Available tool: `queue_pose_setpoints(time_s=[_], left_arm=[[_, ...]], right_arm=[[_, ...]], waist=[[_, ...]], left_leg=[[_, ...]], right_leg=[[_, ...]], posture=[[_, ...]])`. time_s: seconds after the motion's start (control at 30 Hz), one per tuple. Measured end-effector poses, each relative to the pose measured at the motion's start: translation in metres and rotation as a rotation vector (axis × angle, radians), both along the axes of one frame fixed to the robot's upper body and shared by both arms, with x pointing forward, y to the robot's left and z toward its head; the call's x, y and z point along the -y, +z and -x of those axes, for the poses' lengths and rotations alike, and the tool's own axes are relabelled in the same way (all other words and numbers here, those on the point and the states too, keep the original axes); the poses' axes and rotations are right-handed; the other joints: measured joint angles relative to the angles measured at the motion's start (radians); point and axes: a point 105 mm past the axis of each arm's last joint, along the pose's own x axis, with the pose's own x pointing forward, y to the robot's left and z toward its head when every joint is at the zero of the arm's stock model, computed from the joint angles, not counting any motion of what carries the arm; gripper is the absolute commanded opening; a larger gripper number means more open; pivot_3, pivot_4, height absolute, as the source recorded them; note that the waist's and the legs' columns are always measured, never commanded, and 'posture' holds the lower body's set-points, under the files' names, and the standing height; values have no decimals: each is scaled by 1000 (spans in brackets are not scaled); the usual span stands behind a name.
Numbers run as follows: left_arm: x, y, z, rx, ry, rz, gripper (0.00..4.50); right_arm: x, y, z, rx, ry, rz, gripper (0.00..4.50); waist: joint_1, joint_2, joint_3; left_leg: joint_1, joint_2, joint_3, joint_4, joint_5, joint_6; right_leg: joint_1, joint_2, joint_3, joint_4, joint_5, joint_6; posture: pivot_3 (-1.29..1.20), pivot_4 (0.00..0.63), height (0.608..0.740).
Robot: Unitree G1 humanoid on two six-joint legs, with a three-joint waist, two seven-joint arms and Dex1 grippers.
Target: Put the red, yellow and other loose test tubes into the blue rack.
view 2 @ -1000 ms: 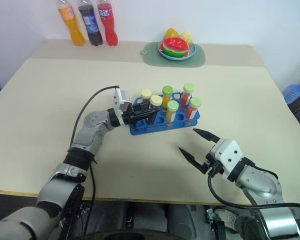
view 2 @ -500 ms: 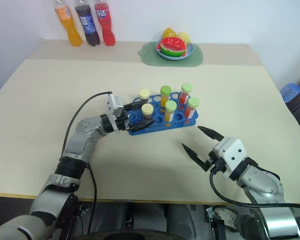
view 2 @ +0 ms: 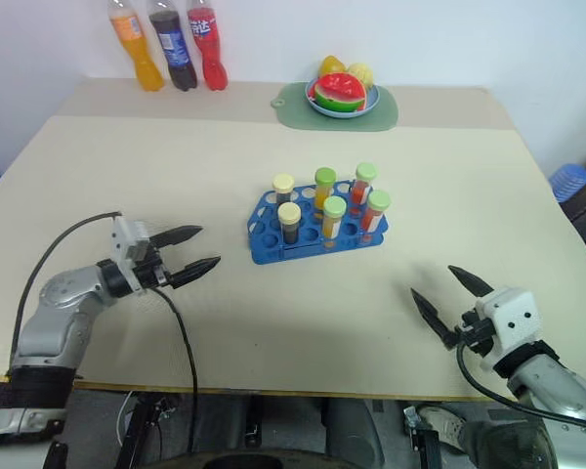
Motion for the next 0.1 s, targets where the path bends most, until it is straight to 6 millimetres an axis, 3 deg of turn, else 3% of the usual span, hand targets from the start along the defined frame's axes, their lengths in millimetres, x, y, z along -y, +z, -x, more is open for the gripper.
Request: queue_pose_setpoints(time_s=[0.1], left_arm=[[-4, 2, 8, -20, 16, 3, 4156]], right_arm=[[6, -1, 7, -16, -17, -7, 3865]], waist=[[0, 0, 0]], left_leg=[[0, 0, 0, 0, 0, 0]], right_leg=[[0, 0, 0, 0, 0, 0]], posture=[[0, 150, 740]])
